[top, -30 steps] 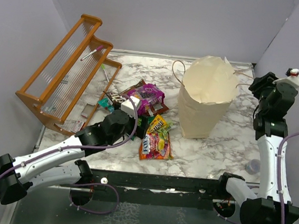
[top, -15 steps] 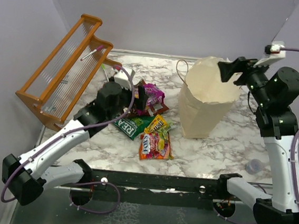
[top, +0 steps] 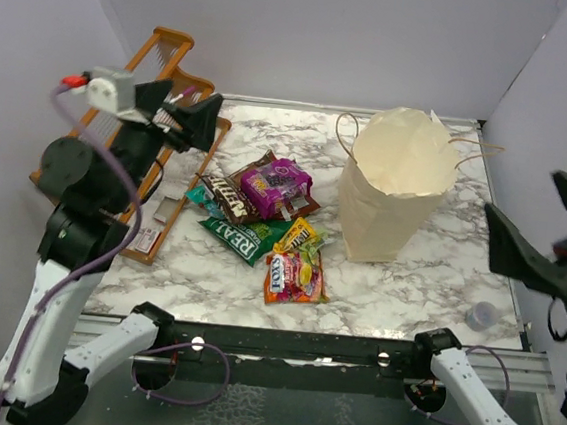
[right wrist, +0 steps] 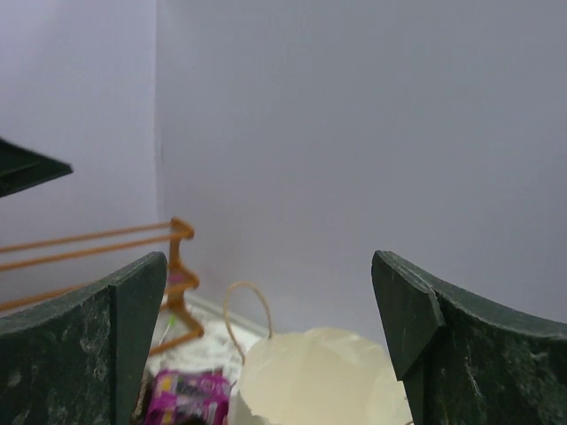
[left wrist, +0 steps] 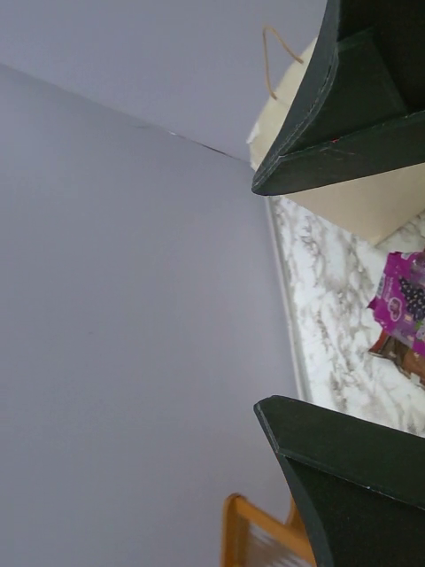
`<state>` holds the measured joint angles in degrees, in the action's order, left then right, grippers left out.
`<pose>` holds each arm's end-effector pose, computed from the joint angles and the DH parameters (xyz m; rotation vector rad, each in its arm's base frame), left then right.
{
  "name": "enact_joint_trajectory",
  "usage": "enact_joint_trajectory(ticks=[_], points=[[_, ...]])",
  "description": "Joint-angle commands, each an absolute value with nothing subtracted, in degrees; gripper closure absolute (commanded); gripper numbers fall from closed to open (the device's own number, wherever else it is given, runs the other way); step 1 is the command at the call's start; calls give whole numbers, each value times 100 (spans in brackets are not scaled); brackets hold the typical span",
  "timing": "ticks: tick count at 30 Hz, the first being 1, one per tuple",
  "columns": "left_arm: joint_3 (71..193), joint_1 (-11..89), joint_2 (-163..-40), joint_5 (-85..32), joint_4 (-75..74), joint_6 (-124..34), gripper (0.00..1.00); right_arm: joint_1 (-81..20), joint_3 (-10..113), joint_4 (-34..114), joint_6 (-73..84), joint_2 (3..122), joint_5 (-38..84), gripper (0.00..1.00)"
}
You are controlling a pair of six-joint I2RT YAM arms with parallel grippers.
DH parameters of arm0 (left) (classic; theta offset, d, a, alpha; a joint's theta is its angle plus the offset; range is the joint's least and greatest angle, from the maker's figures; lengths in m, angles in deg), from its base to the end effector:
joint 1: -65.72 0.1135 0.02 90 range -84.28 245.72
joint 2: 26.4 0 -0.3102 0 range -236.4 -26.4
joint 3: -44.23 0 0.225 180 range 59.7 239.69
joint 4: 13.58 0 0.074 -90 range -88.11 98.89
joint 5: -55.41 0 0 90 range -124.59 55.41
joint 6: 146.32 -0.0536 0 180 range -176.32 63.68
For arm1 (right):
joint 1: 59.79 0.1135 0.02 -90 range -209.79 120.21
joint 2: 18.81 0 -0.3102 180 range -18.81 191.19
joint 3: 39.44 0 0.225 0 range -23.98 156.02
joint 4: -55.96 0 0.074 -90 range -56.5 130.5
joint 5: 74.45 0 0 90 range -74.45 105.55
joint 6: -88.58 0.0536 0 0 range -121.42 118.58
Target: Take the snacks out of the paper bag
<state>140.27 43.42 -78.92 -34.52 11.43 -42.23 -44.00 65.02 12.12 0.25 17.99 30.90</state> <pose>0.1067 -0.0439 0.5551 0.0917 1.2633 -0.5502 -0.0307 0.0061 0.5582 -0.3795 1.1183 0.4234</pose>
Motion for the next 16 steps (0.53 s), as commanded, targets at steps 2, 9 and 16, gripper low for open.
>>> enact_joint_trajectory(ticks=[2, 9, 16], points=[[13913, 4340, -7090, -3680, 1498, -4465, 1, -4379, 6229, 1890, -52, 1147, 2103, 1], [13604, 4339, -6665, -3932, 1626, -4515, 1, -4379, 6232, 1820, 202, 1257, 1207, 1], [13550, 4339, -6592, -3999, 1752, -4553, 1, -4379, 6298, 1476, 192, 1410, 1113, 1]])
